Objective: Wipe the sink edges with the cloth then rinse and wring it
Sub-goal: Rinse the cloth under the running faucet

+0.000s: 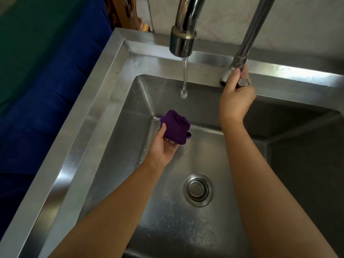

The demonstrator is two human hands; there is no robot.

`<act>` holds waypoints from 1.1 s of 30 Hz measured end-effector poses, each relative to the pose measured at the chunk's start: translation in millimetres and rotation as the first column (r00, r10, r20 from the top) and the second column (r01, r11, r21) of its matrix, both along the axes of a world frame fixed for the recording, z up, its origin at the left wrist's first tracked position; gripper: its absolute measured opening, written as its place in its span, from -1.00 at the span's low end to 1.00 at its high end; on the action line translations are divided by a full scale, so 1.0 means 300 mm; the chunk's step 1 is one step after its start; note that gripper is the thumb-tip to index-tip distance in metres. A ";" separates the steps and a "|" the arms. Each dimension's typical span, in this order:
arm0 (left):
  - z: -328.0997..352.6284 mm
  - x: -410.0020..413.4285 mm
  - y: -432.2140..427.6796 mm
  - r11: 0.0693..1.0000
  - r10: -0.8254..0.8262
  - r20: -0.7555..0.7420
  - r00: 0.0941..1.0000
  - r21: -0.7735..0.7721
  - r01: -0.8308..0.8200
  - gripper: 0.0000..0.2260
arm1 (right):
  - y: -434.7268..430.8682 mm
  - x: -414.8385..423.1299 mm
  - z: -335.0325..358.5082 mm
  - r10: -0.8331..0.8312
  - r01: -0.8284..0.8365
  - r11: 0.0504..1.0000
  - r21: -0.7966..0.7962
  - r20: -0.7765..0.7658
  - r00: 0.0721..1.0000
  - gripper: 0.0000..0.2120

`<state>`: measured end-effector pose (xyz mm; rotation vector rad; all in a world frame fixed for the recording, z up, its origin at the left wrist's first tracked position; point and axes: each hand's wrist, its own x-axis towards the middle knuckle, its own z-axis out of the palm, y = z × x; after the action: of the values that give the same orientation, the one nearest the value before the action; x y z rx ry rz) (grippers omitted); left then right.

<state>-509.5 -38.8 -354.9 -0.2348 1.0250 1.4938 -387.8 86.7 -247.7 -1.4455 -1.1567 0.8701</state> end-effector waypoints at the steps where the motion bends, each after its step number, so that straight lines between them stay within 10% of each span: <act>1: 0.002 0.000 0.001 1.000 -0.002 0.001 1.000 -0.004 0.002 -0.58 | 0.001 0.000 0.002 -0.001 0.001 1.000 0.001 0.015 1.000 -0.62; 21: -0.039 0.030 -0.018 0.985 -0.123 0.006 0.992 -0.119 0.123 -0.56 | -0.125 0.056 -0.050 0.193 -0.196 0.980 0.027 0.091 0.977 -0.56; 28: -0.048 0.043 -0.041 0.952 -0.281 -0.031 0.959 -0.132 0.275 -0.64 | -0.324 0.059 -0.310 0.616 -0.538 0.691 -0.482 0.005 0.787 -0.79; 33: -0.078 0.008 -0.087 0.930 -0.337 -0.081 0.938 -0.181 0.319 -0.77 | -0.302 0.058 -0.412 0.531 -0.426 0.688 -0.587 0.008 0.847 -0.93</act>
<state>-507.2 -64.9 -378.3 -0.0905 1.2157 1.1281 -370.4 -4.0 -371.4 -1.7465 -1.5371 1.5923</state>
